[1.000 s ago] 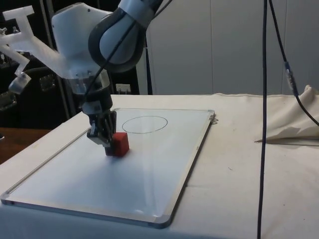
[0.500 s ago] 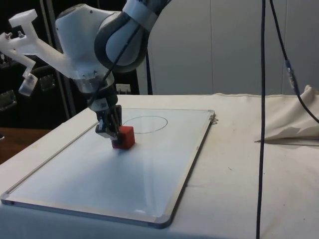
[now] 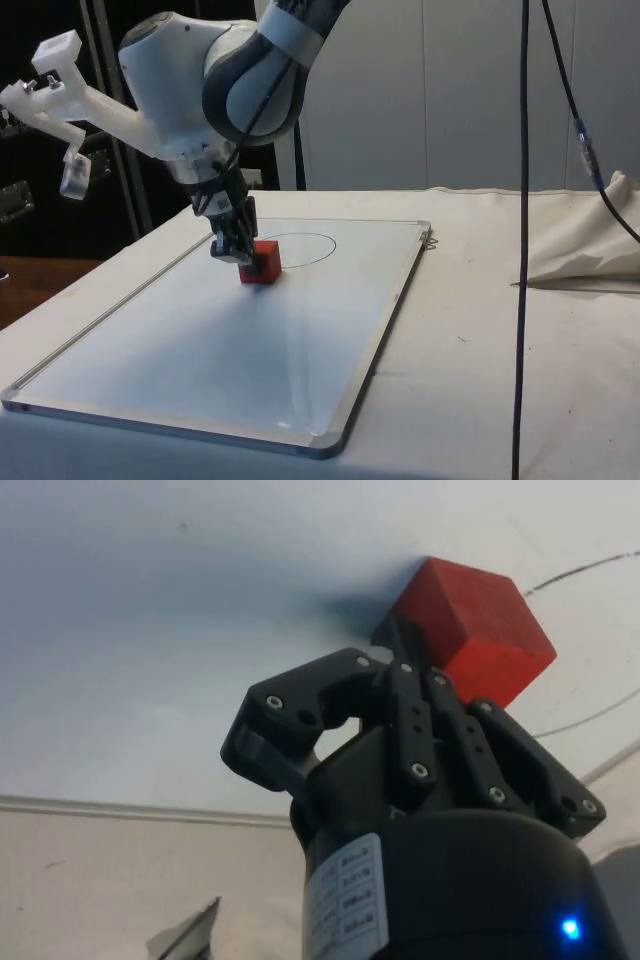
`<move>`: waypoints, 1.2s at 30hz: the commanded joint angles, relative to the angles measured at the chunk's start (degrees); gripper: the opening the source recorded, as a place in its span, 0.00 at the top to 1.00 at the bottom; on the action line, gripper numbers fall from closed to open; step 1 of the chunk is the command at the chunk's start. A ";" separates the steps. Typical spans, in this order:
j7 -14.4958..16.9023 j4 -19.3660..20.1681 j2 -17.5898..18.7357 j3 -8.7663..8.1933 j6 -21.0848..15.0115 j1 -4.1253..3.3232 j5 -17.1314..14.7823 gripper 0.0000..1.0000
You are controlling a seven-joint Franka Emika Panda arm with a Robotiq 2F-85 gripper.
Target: Push the cube into the marked area.
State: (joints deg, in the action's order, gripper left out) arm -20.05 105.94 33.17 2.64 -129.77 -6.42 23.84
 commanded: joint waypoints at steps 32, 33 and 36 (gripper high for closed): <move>-1.78 -1.03 0.46 -5.50 5.21 -0.17 12.78 1.00; -1.95 -1.15 0.57 -5.61 5.39 -0.17 13.18 1.00; -1.89 -0.92 0.34 -5.44 5.16 0.06 13.35 1.00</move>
State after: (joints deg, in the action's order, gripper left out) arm -21.94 105.02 33.52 -2.81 -124.62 -6.36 37.18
